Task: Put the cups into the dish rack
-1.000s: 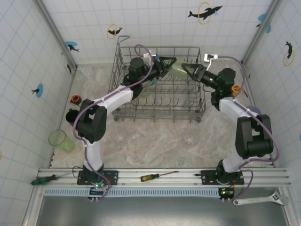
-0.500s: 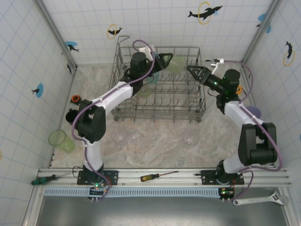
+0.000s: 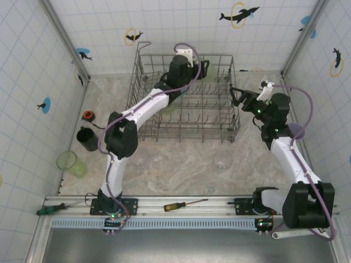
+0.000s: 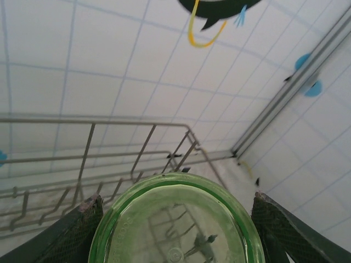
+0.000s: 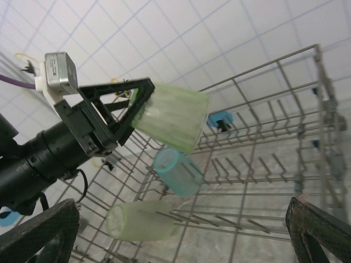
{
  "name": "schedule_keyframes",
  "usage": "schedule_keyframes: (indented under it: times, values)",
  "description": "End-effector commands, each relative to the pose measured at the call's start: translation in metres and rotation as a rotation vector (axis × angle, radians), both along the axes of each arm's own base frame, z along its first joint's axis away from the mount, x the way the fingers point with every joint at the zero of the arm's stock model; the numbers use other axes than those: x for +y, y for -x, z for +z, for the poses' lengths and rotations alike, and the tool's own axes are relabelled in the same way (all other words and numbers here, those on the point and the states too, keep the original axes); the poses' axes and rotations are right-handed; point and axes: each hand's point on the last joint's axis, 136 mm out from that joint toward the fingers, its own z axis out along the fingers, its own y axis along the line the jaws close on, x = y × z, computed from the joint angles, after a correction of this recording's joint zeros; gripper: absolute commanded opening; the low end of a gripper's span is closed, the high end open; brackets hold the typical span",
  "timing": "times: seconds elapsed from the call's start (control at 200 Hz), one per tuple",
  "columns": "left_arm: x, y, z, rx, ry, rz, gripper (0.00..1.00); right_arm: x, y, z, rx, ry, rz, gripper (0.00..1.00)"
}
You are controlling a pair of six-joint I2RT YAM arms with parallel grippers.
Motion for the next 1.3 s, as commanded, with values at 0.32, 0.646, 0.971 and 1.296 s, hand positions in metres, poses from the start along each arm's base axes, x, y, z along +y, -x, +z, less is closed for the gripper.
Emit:
schedule_keyframes:
  times: [0.32, 0.646, 0.971, 1.296]
  values:
    - [0.010, -0.018, -0.017, -0.089, -0.196, 0.088, 0.00, -0.026, 0.011, -0.025, 0.040, 0.127, -0.115, 1.00]
    - [0.011, -0.023, -0.032, -0.081, -0.261, 0.097, 0.00, -0.027, 0.011, -0.028, 0.046, 0.133, -0.120, 1.00]
    - [0.008, -0.025, -0.049, -0.069, -0.290, 0.085, 0.00, -0.026, 0.009, -0.027, 0.037, 0.127, -0.117, 1.00]
    - [0.001, -0.025, -0.065, -0.069, -0.324, 0.040, 0.00, -0.023, 0.011, -0.036, 0.059, 0.111, -0.106, 1.00]
